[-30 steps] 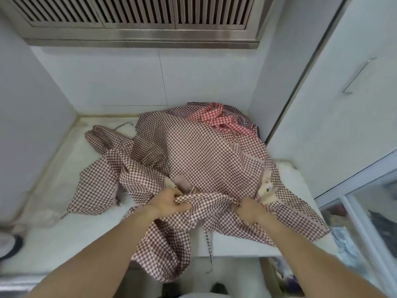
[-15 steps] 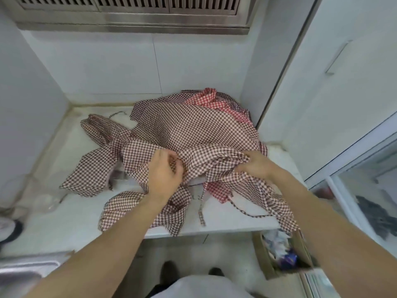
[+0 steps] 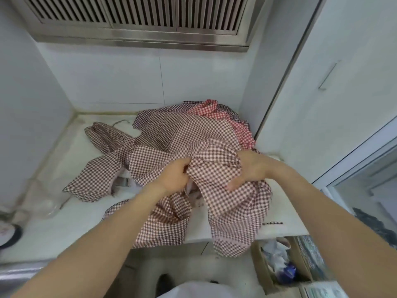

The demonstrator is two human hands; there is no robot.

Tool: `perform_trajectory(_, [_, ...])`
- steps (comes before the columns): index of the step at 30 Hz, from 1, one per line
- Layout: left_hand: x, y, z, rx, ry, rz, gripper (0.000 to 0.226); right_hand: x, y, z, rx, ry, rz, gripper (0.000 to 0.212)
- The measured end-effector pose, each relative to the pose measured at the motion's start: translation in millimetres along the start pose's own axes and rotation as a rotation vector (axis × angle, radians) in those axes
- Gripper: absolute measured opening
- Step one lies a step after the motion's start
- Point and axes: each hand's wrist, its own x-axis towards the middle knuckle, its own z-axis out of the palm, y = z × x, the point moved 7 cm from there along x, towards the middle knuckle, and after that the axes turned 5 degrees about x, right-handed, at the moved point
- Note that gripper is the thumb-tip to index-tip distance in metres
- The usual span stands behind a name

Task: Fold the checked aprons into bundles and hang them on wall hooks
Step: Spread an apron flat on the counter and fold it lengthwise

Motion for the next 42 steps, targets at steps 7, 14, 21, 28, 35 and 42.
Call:
perform_trajectory(7, [8, 7, -44, 0.164, -0.11, -0.06, 0.037, -13, 28, -59, -0.104, 0.407, 0.089, 0.03])
perform_trajectory(14, [14, 59, -118, 0.031, 0.543, 0.014, 0.046, -23, 35, -102, 0.093, 0.776, 0.156, 0.034])
perform_trajectory(21, [40, 83, -104, -0.331, 0.238, -0.156, 0.04, -39, -64, -79, -0.018, 1.066, -0.421, 0.077])
perform_trajectory(28, [19, 100, -78, -0.064, -0.111, 0.032, 0.024, 8, -51, -53, 0.034, 0.664, -0.298, 0.02])
perform_trajectory(35, [-6, 0, -69, 0.24, -0.138, -0.256, 0.022, 0, -4, -78, -0.055, 0.315, -0.145, 0.021])
perform_trajectory(42, [-16, -9, -96, -0.468, 0.345, -0.409, 0.019, -24, 26, -113, -0.231, 0.486, -0.059, 0.018])
